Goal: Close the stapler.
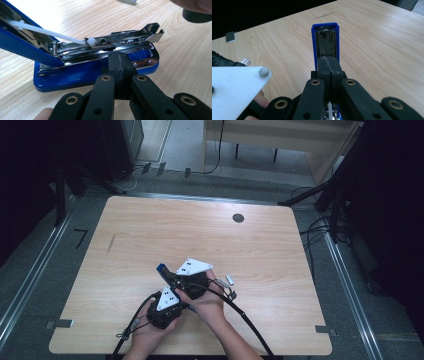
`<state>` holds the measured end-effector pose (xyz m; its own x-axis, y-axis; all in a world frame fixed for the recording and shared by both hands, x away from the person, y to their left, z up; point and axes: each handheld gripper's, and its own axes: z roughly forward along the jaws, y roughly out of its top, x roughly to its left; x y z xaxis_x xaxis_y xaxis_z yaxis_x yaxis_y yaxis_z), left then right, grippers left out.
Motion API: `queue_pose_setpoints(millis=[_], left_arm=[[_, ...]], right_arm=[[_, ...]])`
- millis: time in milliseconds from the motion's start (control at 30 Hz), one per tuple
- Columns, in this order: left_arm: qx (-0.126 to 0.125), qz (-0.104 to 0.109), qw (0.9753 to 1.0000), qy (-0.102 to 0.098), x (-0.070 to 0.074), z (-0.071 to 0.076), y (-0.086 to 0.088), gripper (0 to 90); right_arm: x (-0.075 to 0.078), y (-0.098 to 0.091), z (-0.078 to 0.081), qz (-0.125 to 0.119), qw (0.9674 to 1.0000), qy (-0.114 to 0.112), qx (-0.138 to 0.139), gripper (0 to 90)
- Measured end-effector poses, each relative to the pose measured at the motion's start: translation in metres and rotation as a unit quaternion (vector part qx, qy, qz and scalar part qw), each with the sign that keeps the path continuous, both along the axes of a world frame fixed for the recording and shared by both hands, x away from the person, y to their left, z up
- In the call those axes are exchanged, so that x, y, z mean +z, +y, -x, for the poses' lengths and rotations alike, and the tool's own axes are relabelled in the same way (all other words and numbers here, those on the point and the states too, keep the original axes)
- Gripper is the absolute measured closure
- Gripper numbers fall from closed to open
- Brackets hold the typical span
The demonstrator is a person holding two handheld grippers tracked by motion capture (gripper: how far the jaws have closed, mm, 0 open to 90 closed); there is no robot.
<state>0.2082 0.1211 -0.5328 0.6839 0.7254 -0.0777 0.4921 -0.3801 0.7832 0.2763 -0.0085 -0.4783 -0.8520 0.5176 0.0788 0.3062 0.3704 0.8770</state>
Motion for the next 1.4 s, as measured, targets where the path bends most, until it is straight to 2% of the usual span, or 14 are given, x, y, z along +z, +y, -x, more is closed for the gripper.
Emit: queue_pose_setpoints(millis=[533, 767, 1400], left_arm=[[0.0, 0.0, 1.0, 0.0, 0.0, 0.0, 0.0, 90.0], [0.0, 0.0, 1.0, 0.0, 0.0, 0.0, 0.0, 90.0], [0.0, -0.002, 1.0, 0.0, 0.0, 0.0, 0.0, 90.0]], right_arm=[[-0.002, 0.003, -0.004, -0.002, 1.0, 0.004, 0.005, 90.0], [-0.005, 0.007, -0.006, 0.007, 1.0, 0.002, 0.004, 90.0], [-0.016, 0.015, -0.013, 0.027, 0.9993, 0.025, 0.003, 90.0]])
